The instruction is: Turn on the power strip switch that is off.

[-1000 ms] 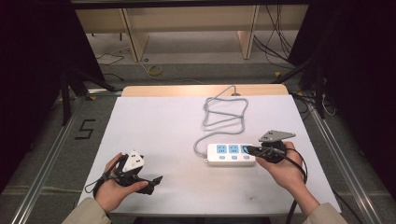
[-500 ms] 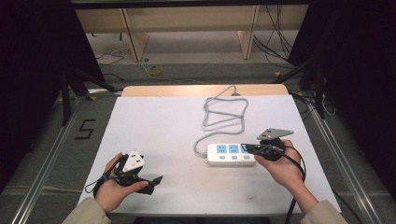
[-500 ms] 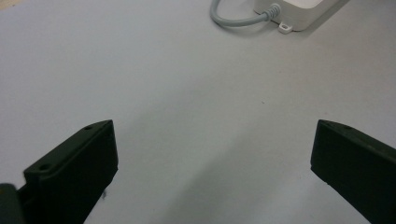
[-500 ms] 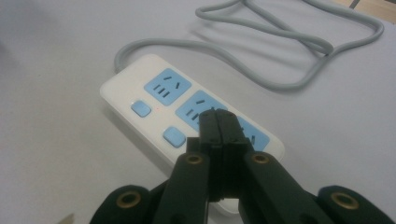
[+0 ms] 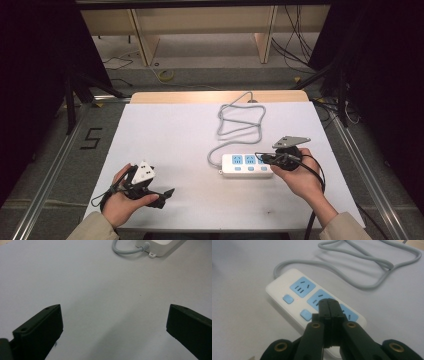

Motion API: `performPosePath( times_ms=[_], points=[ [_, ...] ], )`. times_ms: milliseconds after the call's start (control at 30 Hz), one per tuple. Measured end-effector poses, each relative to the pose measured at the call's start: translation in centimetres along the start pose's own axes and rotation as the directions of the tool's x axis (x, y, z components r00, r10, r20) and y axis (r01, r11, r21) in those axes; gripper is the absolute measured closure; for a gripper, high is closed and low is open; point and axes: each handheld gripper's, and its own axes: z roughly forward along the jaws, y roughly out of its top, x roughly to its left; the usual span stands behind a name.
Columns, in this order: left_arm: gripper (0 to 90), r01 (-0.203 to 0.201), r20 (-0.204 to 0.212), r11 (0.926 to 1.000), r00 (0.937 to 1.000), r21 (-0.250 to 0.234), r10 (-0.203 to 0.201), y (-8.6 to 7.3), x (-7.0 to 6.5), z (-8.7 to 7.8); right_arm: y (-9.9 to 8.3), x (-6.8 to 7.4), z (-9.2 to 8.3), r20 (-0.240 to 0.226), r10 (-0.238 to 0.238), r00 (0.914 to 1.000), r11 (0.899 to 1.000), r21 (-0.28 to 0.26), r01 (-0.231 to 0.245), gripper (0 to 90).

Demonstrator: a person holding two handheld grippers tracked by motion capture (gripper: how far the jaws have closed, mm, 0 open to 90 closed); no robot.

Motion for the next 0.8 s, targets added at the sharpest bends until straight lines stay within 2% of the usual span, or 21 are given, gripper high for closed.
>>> performPosePath(
  times_ms=[233,800],
  points=[
    [0.2,-0.003,0.000,1.0000,1.0000,0.000,0.003,0.0,0.0,0.0,0.4,0.1,0.3,-0.013,-0.011,0.9999,1.000,0.026,0.011,90.0],
    [0.2,-0.003,0.000,1.0000,1.0000,-0.001,0.003,0.0,0.0,0.0,1.2,0.4,0.9,-0.028,-0.029,0.9992,0.998,0.052,0.031,90.0]
  ],
)
